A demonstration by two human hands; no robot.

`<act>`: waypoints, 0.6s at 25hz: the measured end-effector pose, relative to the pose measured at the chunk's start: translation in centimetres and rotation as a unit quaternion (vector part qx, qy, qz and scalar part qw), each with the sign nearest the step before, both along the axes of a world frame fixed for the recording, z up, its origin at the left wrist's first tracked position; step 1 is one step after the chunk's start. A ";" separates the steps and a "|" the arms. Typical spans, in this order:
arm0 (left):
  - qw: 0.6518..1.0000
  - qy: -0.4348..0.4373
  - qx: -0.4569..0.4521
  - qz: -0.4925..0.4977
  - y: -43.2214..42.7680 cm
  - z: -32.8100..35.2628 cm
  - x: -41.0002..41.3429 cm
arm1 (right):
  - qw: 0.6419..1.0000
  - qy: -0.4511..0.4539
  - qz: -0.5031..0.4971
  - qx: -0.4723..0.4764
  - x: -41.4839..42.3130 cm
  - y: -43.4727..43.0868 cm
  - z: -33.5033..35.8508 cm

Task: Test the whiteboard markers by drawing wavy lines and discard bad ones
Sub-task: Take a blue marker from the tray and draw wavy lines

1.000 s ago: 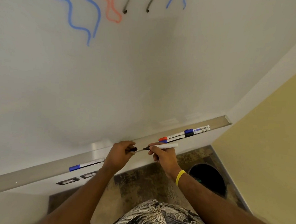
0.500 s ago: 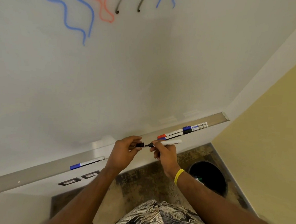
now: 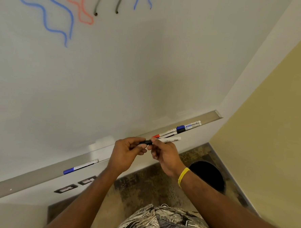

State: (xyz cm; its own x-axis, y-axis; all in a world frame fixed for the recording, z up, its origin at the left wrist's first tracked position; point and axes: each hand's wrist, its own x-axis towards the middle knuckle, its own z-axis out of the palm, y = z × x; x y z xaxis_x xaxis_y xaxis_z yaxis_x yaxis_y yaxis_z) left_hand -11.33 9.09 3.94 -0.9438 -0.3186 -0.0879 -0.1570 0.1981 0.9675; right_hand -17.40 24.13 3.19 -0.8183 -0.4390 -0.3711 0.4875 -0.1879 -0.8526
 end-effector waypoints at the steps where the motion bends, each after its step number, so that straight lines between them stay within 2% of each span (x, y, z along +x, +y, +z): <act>1: 1.000 0.006 -0.007 -0.010 0.3 0.5 0.0 | 1.000 0.001 -0.001 -0.001 0.2 0.4 0.3; 8: 0.992 0.064 -0.077 -0.081 3.0 3.8 -0.5 | 0.997 -0.007 -0.025 -0.075 0.5 3.5 2.3; 15: 0.987 0.066 -0.095 -0.114 6.1 4.5 -1.0 | 0.995 -0.022 -0.056 -0.081 0.9 6.6 2.3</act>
State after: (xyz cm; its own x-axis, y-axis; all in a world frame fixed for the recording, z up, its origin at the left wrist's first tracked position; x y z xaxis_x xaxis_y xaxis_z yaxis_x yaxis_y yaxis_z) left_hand -12.31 15.15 8.41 -0.9920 -0.0965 0.0814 0.0372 0.3927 0.9189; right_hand -16.48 30.72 5.51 -0.8501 -0.4020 -0.3402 0.4920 -0.3760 -0.7853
